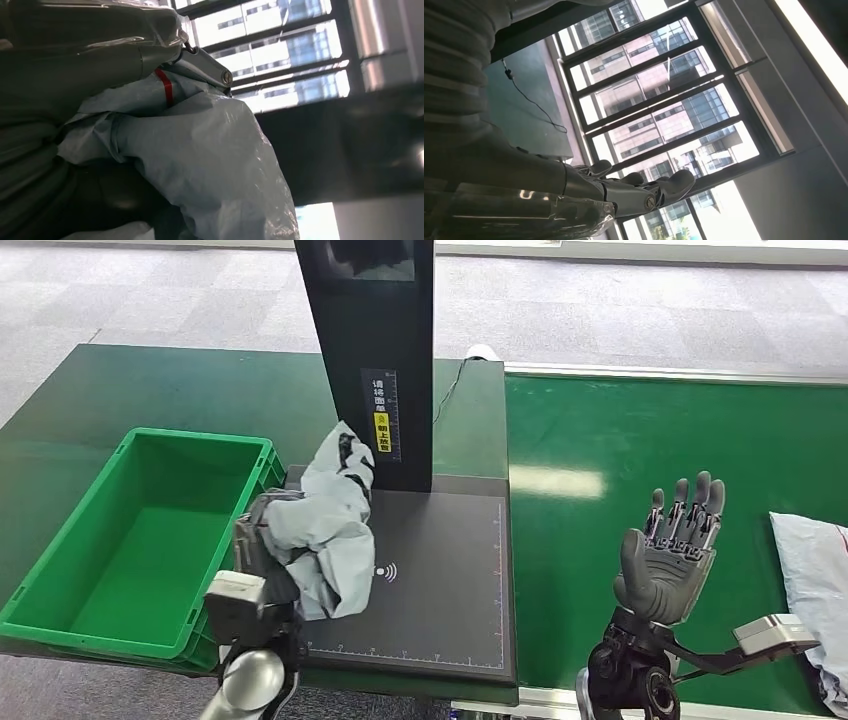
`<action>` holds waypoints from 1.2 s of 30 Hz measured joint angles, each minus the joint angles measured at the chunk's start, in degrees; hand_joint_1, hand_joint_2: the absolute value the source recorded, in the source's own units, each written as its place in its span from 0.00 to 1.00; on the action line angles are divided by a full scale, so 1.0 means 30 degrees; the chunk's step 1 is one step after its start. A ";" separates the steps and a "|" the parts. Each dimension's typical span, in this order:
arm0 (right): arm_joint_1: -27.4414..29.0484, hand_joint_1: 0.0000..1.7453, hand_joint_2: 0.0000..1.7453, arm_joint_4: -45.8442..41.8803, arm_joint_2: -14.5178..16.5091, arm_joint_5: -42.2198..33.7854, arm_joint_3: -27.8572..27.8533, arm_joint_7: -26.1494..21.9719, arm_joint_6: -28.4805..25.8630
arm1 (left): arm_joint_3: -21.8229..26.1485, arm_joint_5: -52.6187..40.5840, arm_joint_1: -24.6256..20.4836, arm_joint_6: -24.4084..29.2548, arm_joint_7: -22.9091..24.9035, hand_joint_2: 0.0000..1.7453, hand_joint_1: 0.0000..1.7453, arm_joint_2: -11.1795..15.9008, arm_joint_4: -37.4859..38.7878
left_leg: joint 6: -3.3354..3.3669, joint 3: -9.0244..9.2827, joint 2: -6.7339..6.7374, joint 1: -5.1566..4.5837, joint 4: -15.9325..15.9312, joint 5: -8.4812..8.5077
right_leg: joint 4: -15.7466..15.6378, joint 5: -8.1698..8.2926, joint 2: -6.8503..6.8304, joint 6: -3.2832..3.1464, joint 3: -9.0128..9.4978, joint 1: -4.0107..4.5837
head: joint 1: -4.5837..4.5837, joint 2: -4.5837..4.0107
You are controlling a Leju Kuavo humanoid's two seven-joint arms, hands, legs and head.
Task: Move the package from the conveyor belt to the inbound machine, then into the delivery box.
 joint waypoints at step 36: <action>0.2143 0.00 1.00 -0.1384 0.0829 0.0204 -0.1131 0.0421 0.1047 | 0.9893 -0.0153 -0.0912 -0.0180 0.3459 1.00 1.00 0.1320 -0.3220 | -0.0004 0.0021 0.0036 0.0002 -0.0001 0.0004 | 0.0000 0.0004 0.0029 -0.0006 -0.0006 0.0006 | -0.0002 0.0000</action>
